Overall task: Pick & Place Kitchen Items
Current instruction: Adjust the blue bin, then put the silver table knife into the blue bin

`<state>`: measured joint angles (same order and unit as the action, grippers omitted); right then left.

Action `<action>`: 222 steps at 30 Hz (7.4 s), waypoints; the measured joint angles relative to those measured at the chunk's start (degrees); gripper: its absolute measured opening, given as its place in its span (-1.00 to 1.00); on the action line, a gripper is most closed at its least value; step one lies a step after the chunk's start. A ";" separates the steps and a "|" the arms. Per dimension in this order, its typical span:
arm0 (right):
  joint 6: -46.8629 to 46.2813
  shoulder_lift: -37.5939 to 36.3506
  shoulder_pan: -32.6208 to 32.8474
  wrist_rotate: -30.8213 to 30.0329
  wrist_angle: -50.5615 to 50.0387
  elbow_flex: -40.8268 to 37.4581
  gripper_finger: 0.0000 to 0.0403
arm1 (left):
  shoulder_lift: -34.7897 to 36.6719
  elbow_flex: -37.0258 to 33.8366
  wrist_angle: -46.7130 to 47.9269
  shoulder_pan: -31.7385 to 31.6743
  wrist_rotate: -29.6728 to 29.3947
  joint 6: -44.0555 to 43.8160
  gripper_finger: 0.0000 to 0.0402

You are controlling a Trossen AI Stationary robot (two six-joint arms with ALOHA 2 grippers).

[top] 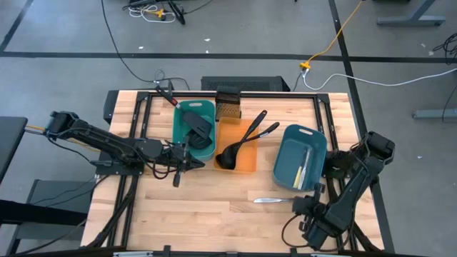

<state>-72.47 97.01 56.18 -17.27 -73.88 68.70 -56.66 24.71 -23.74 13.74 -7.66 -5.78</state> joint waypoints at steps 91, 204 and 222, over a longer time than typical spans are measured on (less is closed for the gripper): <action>34.07 1.08 -17.28 12.21 36.45 -18.55 -0.32 | 0.00 0.00 0.01 0.02 1.46 0.62 -0.91; 24.05 13.57 -17.22 1.19 49.63 -7.54 -0.12 | -48.30 36.11 19.40 6.38 6.43 5.25 -0.91; 25.19 13.49 -18.80 4.84 48.84 -7.62 -0.62 | -48.76 36.06 19.70 7.05 8.59 1.95 -0.76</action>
<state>-47.28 110.50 37.38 -12.43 -25.04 61.08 -105.43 60.77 -4.04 20.79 0.93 -3.84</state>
